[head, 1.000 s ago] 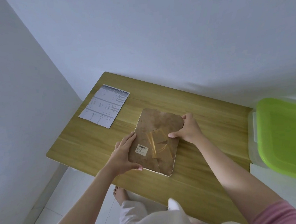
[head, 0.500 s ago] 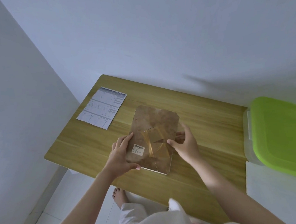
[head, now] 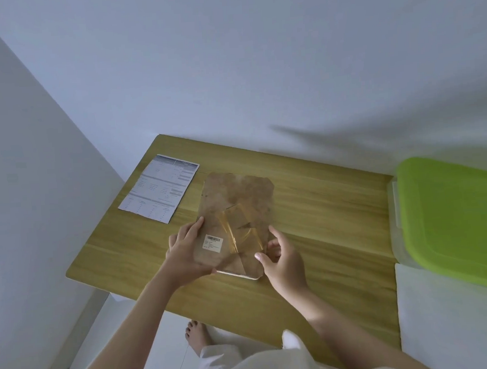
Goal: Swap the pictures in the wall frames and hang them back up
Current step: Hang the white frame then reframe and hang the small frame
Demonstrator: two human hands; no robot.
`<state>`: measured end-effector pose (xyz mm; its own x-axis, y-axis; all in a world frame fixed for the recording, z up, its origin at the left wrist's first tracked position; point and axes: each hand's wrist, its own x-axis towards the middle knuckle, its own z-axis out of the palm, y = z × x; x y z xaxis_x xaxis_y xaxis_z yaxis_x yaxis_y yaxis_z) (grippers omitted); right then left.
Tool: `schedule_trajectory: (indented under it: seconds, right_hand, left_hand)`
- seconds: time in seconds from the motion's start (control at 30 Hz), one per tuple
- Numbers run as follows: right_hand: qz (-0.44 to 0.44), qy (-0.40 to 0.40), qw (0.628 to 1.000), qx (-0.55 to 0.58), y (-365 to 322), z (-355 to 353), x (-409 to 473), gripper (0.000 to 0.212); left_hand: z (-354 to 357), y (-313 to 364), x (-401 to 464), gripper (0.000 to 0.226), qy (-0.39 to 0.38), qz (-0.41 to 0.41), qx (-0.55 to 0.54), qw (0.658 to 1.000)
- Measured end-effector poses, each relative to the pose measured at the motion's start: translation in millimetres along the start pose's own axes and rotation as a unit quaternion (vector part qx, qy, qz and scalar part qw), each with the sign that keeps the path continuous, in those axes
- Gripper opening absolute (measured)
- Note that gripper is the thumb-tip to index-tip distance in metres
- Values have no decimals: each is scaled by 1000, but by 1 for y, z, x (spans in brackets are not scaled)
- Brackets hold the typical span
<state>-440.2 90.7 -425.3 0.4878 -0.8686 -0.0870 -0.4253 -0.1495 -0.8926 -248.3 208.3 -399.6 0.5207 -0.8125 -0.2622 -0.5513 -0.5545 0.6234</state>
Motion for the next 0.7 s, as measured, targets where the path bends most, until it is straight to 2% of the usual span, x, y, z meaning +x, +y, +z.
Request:
schedule_trajectory:
  seconds: [0.13,0.27,0.5,0.7]
  right_hand:
    - [-1,7,999,46,-6,-3,9,62]
    - [1,31,997,66,2,-29,11,60]
    - [76,80,994,29,52,-106,-3,52]
    - [136,76,988,-21,75,-146,-13,62]
  left_hand:
    - [-15,15,6,121,21,21,5,1000]
    - [-9,41,9,121,6,67,8,998]
    - [54,97,12,111,-52,106,2,993]
    - [103,119,9,103,-89,95,17,991]
